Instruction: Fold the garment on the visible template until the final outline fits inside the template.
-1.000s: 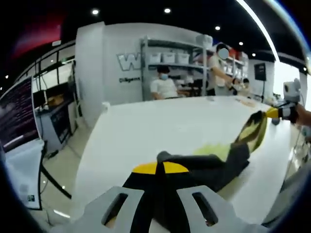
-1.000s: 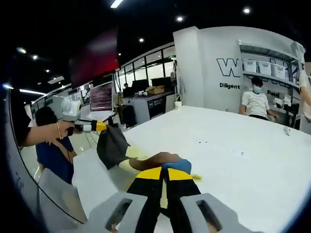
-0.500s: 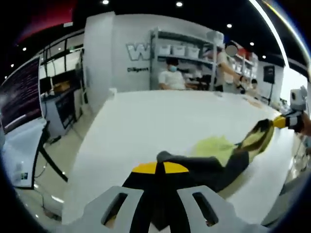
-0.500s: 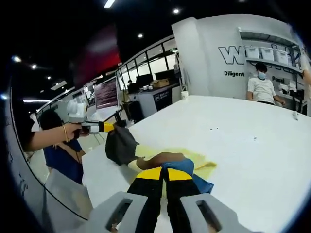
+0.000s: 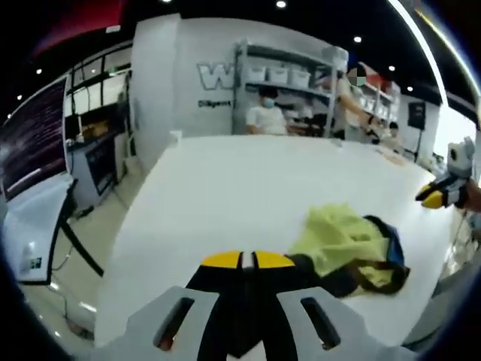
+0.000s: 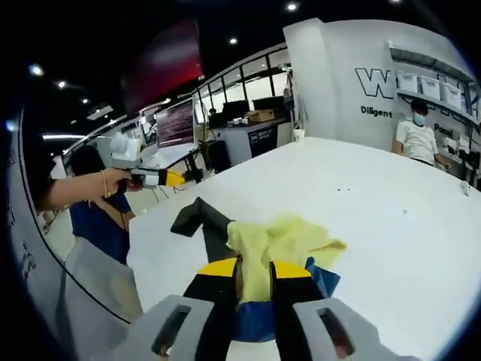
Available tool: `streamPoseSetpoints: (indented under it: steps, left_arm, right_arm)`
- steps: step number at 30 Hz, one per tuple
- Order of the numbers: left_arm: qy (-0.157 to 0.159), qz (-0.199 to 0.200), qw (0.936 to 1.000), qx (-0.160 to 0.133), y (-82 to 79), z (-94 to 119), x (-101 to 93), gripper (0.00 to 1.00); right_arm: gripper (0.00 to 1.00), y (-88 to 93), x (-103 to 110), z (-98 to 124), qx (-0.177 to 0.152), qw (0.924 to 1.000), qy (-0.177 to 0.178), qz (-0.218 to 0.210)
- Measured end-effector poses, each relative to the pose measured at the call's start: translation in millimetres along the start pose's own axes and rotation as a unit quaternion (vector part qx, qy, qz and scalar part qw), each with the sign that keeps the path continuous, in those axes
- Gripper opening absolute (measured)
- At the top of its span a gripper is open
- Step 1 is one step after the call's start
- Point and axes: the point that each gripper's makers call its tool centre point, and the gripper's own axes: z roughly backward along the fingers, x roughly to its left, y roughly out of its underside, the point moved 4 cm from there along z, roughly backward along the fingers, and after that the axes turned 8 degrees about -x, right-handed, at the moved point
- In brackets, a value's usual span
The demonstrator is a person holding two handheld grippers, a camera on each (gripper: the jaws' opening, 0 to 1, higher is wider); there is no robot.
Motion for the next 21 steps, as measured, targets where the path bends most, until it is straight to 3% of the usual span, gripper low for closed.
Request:
streamPoseSetpoints:
  steps: [7,14,16,20,21]
  left_arm:
    - [0.050,-0.036,0.9981,0.009,4.7,-6,-16.4,0.17]
    - [0.114,-0.080,0.9891,0.047,25.0,-18,-32.2,0.25]
    - [0.151,-0.106,0.9811,0.060,30.7,-22,-44.0,0.27]
    - [0.170,-0.123,0.9749,0.074,37.4,-25,-47.5,0.29]
    - [0.212,-0.164,0.9591,0.091,47.5,-32,-56.7,0.29]
  right_arm:
    - [0.16,13.1,-6,3,0.018,0.9998,0.009,0.000]
    - [0.17,20.5,-13,2,0.033,0.9993,0.016,0.004]
    - [0.17,24.1,-15,0,0.039,0.9991,0.014,0.008]
    - [0.18,25.7,-15,-2,0.044,0.9989,0.012,0.011]
    - [0.18,25.6,-15,-7,0.057,0.9979,-0.006,0.029]
